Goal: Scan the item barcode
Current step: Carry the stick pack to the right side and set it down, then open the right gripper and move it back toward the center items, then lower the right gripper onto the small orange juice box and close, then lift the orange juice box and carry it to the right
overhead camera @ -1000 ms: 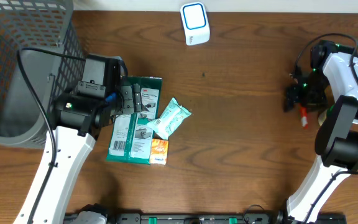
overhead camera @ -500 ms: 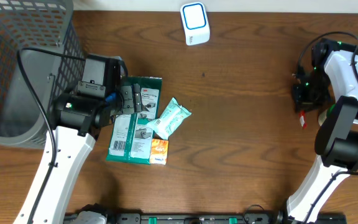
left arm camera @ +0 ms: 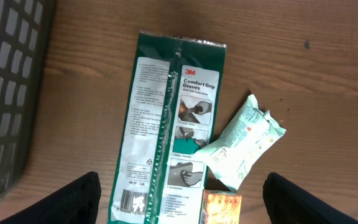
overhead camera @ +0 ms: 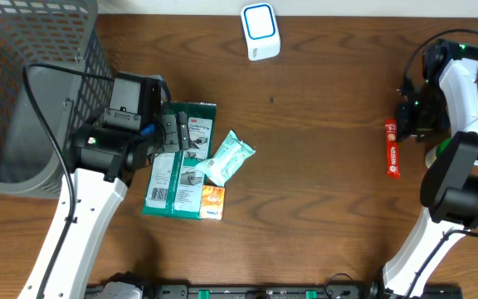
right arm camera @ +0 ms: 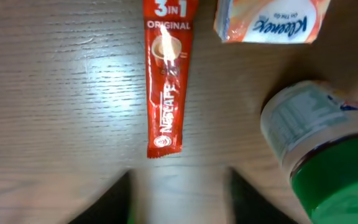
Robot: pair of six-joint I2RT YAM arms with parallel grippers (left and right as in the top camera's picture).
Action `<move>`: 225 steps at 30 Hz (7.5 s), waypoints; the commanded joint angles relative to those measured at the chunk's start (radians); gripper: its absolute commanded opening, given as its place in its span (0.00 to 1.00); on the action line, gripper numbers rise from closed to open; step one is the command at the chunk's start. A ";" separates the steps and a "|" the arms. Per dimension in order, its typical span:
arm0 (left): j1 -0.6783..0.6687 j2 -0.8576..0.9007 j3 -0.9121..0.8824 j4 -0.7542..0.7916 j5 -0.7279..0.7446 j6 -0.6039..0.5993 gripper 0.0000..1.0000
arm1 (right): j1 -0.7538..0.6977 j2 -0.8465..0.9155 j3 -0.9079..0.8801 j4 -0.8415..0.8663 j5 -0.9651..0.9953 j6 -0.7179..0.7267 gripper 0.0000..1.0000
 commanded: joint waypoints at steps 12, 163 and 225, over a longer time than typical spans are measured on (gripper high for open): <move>0.005 0.004 0.013 -0.001 -0.012 0.014 0.84 | 0.002 -0.002 0.014 0.078 -0.483 0.019 0.99; 0.005 0.004 0.013 -0.001 -0.013 0.014 0.84 | 1.030 -0.153 -0.646 0.898 -0.590 0.793 0.31; 0.005 0.004 0.013 -0.001 -0.013 0.014 0.84 | 0.330 -0.199 -0.645 0.005 -1.559 -0.859 0.01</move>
